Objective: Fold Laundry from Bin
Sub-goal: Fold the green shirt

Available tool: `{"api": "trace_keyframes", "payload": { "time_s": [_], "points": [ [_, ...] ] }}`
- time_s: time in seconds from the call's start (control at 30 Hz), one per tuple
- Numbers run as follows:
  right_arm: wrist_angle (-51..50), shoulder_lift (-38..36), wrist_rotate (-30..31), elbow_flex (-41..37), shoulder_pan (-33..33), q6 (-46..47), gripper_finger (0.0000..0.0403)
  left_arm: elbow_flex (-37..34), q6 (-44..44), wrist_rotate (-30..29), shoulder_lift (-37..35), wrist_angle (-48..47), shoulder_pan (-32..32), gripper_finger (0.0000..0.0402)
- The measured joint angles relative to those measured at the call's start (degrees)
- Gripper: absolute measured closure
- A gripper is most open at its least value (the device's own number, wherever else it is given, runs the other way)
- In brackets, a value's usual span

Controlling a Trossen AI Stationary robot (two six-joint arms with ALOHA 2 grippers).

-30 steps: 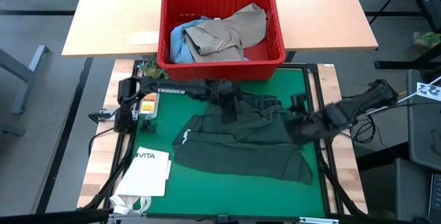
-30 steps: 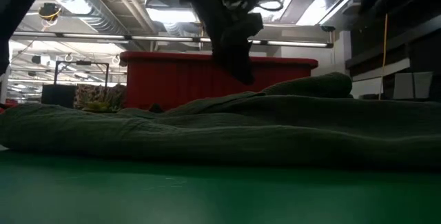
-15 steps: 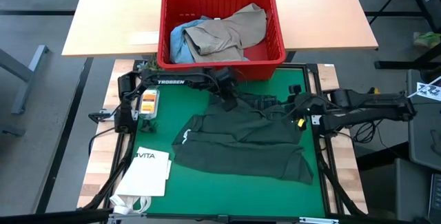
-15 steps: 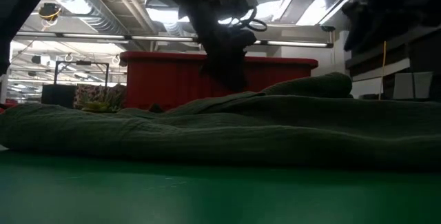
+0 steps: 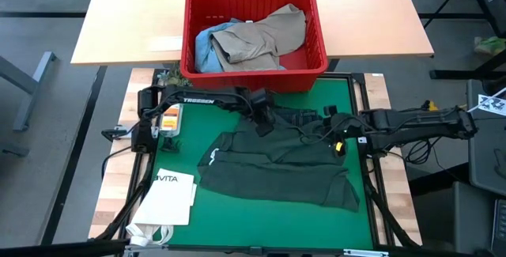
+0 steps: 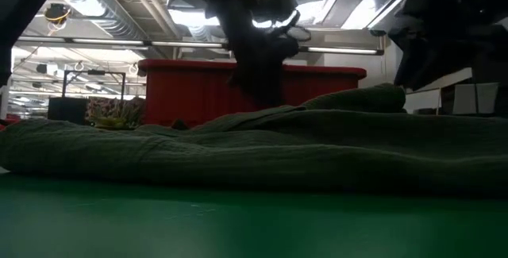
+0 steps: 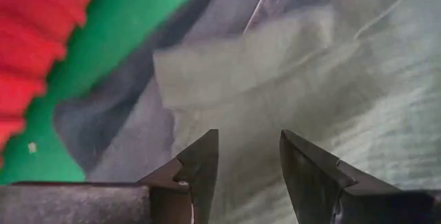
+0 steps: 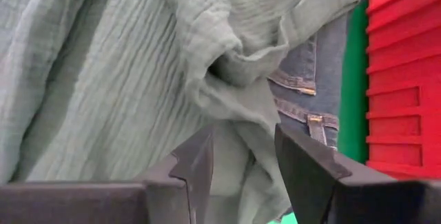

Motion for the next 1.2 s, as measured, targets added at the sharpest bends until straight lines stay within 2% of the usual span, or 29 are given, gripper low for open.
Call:
{"api": "trace_keyframes", "payload": {
  "time_s": [0.53,0.67,0.83,1.07,1.2],
  "points": [
    [1.54,-0.02,0.09,-1.08,0.02,-1.53,0.0249,-0.05,-4.68,-0.28,4.59,-1.18,1.31,0.0257],
    [1.55,-0.02,0.62,-1.08,0.02,-1.53,0.0249,-0.01,-4.55,-2.05,4.94,-0.58,1.39,0.0296],
    [1.51,-0.02,1.55,-1.08,0.02,-1.51,0.0249,-0.01,-3.06,-3.26,4.97,-0.61,1.64,0.0387],
    [1.70,-0.02,1.70,-1.08,0.02,-1.50,0.0249,-0.03,-1.42,-6.28,4.00,-1.25,1.92,0.0400],
    [3.88,-0.02,4.75,-1.08,0.02,-1.44,0.0249,0.00,0.18,-7.40,3.21,-1.29,2.29,0.0401]
  ]
}}
